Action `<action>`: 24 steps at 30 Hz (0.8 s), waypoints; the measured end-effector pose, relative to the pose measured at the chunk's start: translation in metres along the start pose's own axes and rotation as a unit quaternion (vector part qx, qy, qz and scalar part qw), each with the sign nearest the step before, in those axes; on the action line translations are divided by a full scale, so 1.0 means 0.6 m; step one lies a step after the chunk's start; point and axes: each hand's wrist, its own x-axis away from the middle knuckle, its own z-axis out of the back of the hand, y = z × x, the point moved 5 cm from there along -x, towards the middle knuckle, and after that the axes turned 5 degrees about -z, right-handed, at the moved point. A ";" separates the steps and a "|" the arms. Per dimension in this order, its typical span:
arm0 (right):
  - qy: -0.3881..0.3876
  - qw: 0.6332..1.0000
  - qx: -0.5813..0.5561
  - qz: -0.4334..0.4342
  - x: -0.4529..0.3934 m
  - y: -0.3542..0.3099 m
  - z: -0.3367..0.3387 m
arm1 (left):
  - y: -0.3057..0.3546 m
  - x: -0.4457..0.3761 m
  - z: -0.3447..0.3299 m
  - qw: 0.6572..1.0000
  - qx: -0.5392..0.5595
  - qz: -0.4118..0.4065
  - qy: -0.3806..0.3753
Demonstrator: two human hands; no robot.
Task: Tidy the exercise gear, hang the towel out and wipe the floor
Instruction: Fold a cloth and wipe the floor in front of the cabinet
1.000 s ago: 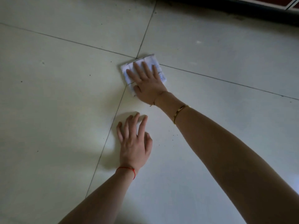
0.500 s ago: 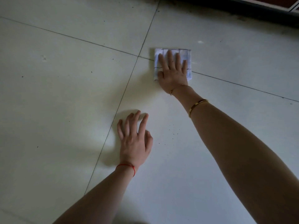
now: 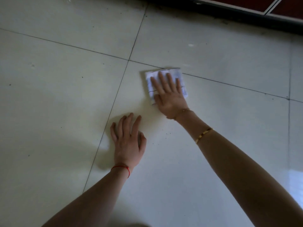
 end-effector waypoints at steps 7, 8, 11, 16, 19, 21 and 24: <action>0.015 0.965 -0.034 -0.259 0.028 0.202 0.044 | -0.001 0.001 0.000 1.000 0.004 -0.005 0.003; 0.018 0.962 -0.039 -0.269 0.027 0.197 0.043 | -0.001 0.002 -0.001 1.000 0.004 -0.005 0.003; 0.017 0.972 -0.039 -0.231 0.033 0.139 0.031 | 0.001 0.001 -0.002 1.000 0.004 -0.001 -0.005; 0.010 0.997 -0.033 -0.063 0.116 -0.011 -0.010 | -0.002 0.004 0.001 1.000 0.013 0.001 -0.006; 0.028 0.998 -0.045 -0.018 0.195 -0.056 -0.032 | -0.001 0.007 0.005 1.000 0.017 -0.009 0.018; 0.033 0.999 -0.037 -0.006 0.245 -0.062 -0.040 | 0.002 0.007 0.006 1.000 0.019 -0.007 0.022; 0.033 0.999 -0.024 -0.011 0.295 -0.037 -0.038 | 0.002 0.007 0.005 1.000 0.020 0.003 0.005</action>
